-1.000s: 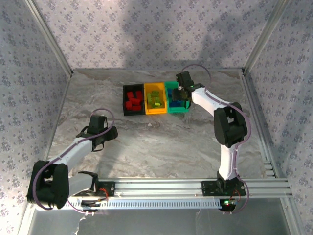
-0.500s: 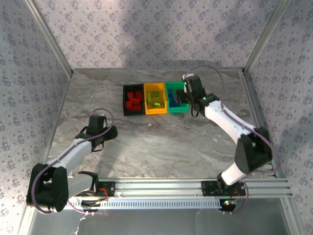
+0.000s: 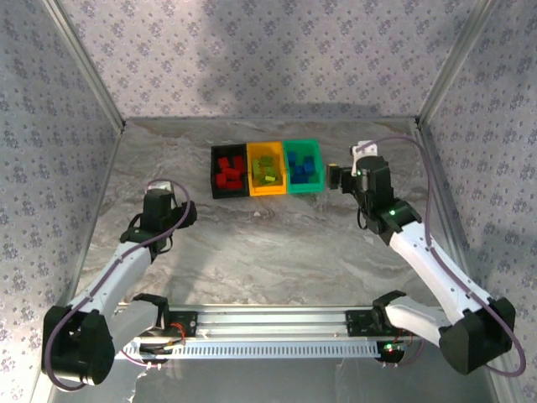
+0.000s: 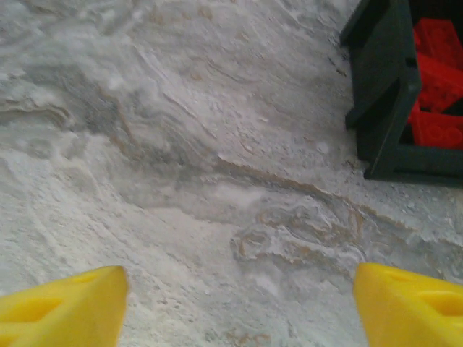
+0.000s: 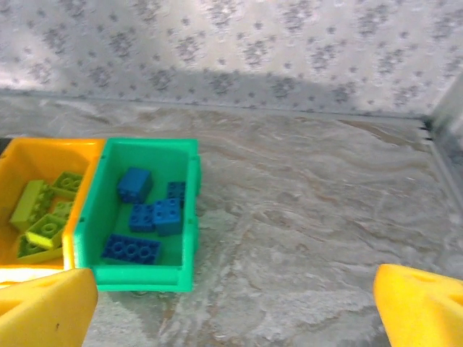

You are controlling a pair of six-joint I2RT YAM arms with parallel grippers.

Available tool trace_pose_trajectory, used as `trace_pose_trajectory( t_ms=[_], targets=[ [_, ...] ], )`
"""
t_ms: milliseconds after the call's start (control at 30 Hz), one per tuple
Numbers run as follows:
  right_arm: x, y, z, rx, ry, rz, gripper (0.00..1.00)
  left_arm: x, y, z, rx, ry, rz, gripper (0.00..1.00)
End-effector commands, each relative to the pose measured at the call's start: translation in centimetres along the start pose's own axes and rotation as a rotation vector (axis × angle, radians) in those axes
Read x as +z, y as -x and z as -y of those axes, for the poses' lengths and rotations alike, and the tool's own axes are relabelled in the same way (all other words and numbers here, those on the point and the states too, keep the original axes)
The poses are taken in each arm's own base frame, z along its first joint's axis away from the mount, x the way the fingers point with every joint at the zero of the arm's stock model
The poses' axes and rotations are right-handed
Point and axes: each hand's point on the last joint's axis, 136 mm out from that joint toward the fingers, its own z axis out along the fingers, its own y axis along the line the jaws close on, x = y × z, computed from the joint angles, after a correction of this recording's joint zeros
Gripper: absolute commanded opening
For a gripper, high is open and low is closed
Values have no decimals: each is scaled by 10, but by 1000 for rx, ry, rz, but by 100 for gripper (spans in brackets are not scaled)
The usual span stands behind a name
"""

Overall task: Sort the legos into containers by color
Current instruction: Reset both arms

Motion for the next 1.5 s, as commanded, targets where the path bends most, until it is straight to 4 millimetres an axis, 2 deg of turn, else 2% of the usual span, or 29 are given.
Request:
trace_pose_trajectory(
  t_ms=[0, 33, 67, 100, 167, 367, 500, 733, 933, 1067, 1100, 1200, 1267, 1367, 1400, 1467],
  targets=[
    [-1, -8, 38, 56, -174, 26, 100, -9, 30, -10, 0, 60, 81, 89],
    [2, -13, 46, 49, -208, 23, 100, -8, 33, -11, 0, 63, 82, 90],
    [7, -21, 56, 48, -249, 15, 100, -7, 35, -14, -4, 74, 82, 96],
    [10, -26, 63, 56, -286, 15, 100, -6, 37, -17, -14, 91, 86, 99],
    [15, -39, 87, 109, -400, 10, 100, -3, 40, -27, -36, 142, 102, 100],
    [41, -85, 120, 151, -402, 27, 100, 12, 46, -38, 22, 176, 253, 100],
    [54, -115, 134, 135, -413, -28, 100, 14, 54, -50, 26, 216, 294, 100],
    [73, -133, 122, 83, -320, 24, 100, 36, 51, -63, 41, 240, 418, 100],
    [86, -143, 106, 24, -222, 25, 100, 57, 56, -54, 132, 190, 436, 100],
    [114, -150, 82, -37, -68, -56, 100, 85, 44, -49, 154, 149, 376, 100],
    [118, -151, 84, -6, -35, -89, 100, 89, 45, -47, 164, 137, 384, 100],
    [116, -151, 91, 45, -14, -64, 100, 91, 43, -46, 159, 103, 357, 100],
    [115, -152, 87, 25, -12, -62, 100, 91, 43, -46, 158, 102, 347, 100],
    [106, -160, 69, -56, 23, -9, 100, 91, 43, -46, 157, 101, 349, 100],
    [103, -158, 68, -65, 26, 40, 100, 91, 43, -47, 156, 101, 347, 100],
    [104, -159, 70, -69, -4, 19, 100, 91, 43, -47, 157, 100, 348, 100]
  ],
)
